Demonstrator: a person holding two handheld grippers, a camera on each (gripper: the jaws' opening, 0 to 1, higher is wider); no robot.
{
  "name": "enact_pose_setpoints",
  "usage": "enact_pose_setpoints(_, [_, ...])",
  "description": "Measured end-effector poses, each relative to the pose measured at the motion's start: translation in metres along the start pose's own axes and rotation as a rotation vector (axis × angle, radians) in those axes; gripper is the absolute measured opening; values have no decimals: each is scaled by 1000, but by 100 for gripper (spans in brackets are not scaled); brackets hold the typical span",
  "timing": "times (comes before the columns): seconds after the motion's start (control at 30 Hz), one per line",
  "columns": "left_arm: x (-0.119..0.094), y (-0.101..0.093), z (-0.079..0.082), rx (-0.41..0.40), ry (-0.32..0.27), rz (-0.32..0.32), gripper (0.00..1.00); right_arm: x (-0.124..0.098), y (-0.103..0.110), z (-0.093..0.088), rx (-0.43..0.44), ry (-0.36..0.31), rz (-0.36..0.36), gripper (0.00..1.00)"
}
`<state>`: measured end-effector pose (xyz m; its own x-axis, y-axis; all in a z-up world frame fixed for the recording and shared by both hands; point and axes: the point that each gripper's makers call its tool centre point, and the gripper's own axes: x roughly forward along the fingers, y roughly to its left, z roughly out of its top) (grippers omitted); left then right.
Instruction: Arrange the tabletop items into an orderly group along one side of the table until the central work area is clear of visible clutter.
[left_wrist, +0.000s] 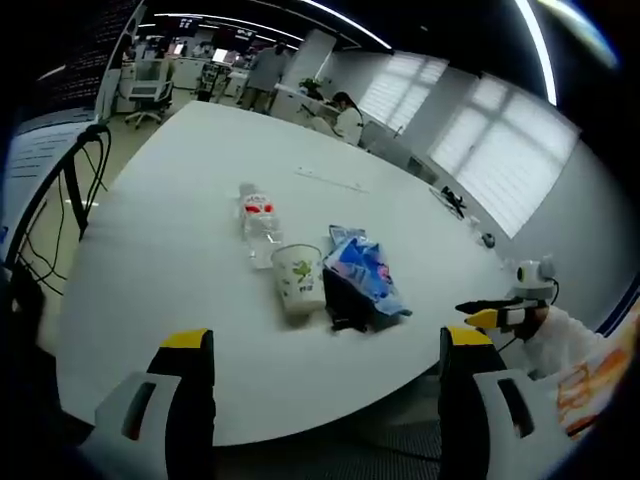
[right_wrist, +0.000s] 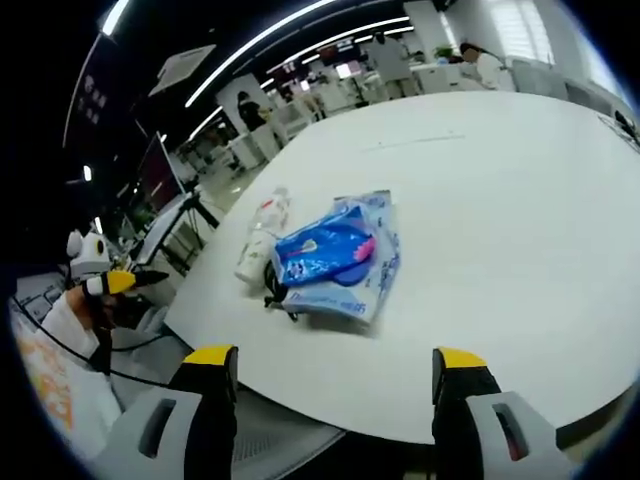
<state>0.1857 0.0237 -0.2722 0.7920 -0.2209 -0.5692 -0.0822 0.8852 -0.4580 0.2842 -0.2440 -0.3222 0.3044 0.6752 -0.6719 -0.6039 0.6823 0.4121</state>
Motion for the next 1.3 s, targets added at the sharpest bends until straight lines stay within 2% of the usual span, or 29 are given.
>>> enact_pose_setpoints(0.83, [-5,4,-3,-23,2,9,95,4,2,5,-8,-3,7,80])
enact_pose_setpoints(1.0, [-8,3,-1,6,16,16,95,6,2,6,-2,-12,11,80])
enact_pose_setpoints(1.3, [-6,2,1,3,19,22,95,7,1,3,-1,1,20,80])
